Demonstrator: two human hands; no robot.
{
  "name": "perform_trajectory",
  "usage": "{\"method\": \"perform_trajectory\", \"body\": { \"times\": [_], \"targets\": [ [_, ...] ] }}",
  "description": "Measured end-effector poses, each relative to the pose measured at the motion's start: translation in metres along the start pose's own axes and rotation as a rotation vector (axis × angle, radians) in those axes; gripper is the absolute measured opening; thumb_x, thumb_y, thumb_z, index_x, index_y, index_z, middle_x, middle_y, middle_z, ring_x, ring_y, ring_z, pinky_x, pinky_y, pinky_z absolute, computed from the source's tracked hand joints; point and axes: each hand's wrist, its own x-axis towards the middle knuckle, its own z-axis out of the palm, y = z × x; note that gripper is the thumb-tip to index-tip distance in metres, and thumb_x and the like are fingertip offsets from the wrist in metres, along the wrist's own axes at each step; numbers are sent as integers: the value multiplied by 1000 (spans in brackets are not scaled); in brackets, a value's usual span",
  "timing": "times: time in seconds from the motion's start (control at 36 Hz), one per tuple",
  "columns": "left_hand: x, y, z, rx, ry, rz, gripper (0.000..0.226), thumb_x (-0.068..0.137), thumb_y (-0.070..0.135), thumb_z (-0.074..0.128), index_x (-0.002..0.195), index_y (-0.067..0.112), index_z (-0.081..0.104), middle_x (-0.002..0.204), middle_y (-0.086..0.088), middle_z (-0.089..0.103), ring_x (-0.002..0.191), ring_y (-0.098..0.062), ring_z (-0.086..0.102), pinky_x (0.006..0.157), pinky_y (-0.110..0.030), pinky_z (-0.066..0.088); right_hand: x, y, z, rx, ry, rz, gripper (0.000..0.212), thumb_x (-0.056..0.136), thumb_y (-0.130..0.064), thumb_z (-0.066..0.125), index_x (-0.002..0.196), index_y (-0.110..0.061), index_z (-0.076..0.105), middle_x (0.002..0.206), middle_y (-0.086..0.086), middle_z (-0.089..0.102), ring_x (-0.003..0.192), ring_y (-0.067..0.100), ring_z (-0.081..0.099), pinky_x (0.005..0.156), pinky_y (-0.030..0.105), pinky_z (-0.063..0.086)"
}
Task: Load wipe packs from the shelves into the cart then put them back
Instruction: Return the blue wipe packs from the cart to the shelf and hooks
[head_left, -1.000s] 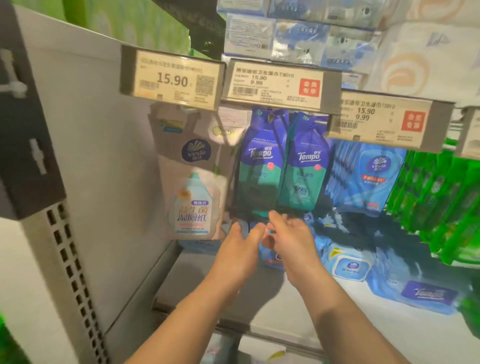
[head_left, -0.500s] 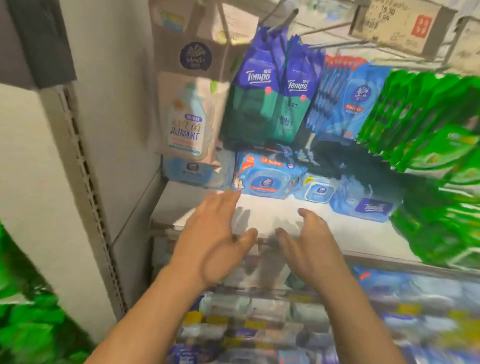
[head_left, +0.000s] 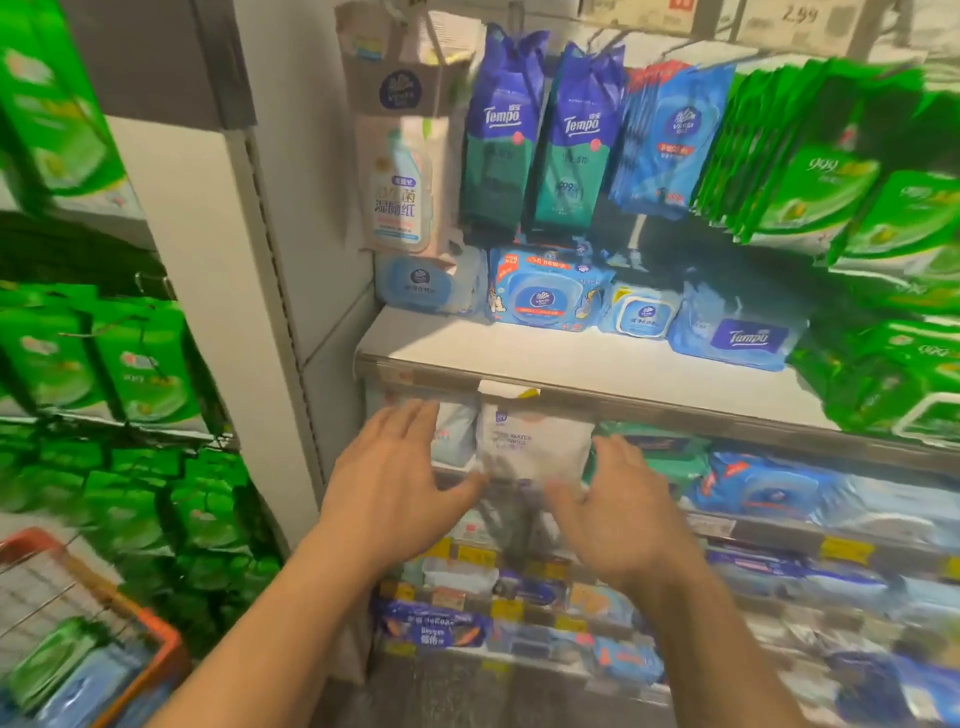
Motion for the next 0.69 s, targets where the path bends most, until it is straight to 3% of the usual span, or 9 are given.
{"method": "perform_trajectory", "body": {
  "times": [0.08, 0.17, 0.31, 0.39, 0.47, 0.58, 0.64, 0.69],
  "targets": [
    [-36, 9, 5, 27, 16, -39, 103, 78, 84, 36, 160, 24, 24, 164, 3, 31, 149, -22, 29, 122, -42, 30, -24, 11, 7, -1, -59, -18, 63, 96, -59, 45, 146, -21, 39, 152, 1, 39, 144, 25, 31, 118, 51, 29],
    [-76, 12, 12, 74, -16, -100, 99, 82, 81, 44, 160, 23, 24, 162, 3, 32, 147, -21, 31, 119, -39, 32, -48, 17, 19, -50, -141, -27, 76, 97, -60, 47, 155, -14, 28, 163, 4, 27, 151, 26, 21, 124, 50, 20],
    [-137, 1, 11, 88, -98, -274, 101, 83, 82, 47, 162, 27, 14, 167, 4, 18, 153, -19, 17, 124, -37, 23, -86, 8, 41, -58, -245, -63, 76, 94, -62, 49, 148, -9, 37, 154, 13, 40, 141, 33, 40, 112, 45, 39],
    [-170, -11, 4, 74, -71, -360, 99, 83, 79, 51, 160, 29, 16, 167, 4, 19, 152, -23, 20, 121, -41, 27, -103, -8, 48, -118, -309, -112, 68, 96, -59, 48, 141, -8, 43, 147, 13, 45, 136, 32, 44, 109, 41, 40],
    [-201, -29, -5, 49, -41, -431, 95, 81, 78, 53, 158, 31, 20, 166, 0, 22, 151, -26, 22, 120, -43, 29, -115, -31, 57, -154, -358, -168, 72, 97, -59, 48, 149, -10, 37, 154, 10, 40, 140, 29, 40, 113, 40, 37],
    [-237, -61, -17, 1, -14, -548, 99, 82, 77, 52, 161, 31, 15, 168, 3, 16, 154, -26, 17, 122, -46, 27, -130, -68, 72, -154, -416, -240, 67, 95, -63, 47, 144, -17, 40, 149, 8, 43, 135, 29, 44, 111, 43, 38],
    [-254, -79, -24, -29, 10, -579, 98, 83, 75, 51, 162, 31, 15, 168, 2, 17, 153, -26, 17, 123, -47, 26, -138, -90, 79, -181, -462, -279, 77, 95, -64, 47, 153, -17, 31, 158, 7, 34, 141, 29, 39, 115, 43, 36],
    [-270, -98, -31, -53, 31, -615, 93, 85, 72, 53, 161, 29, 18, 167, 1, 19, 152, -26, 19, 122, -45, 27, -144, -113, 87, -197, -488, -326, 75, 94, -64, 48, 152, -18, 33, 155, 8, 38, 134, 29, 45, 111, 43, 40]
  ]
}}
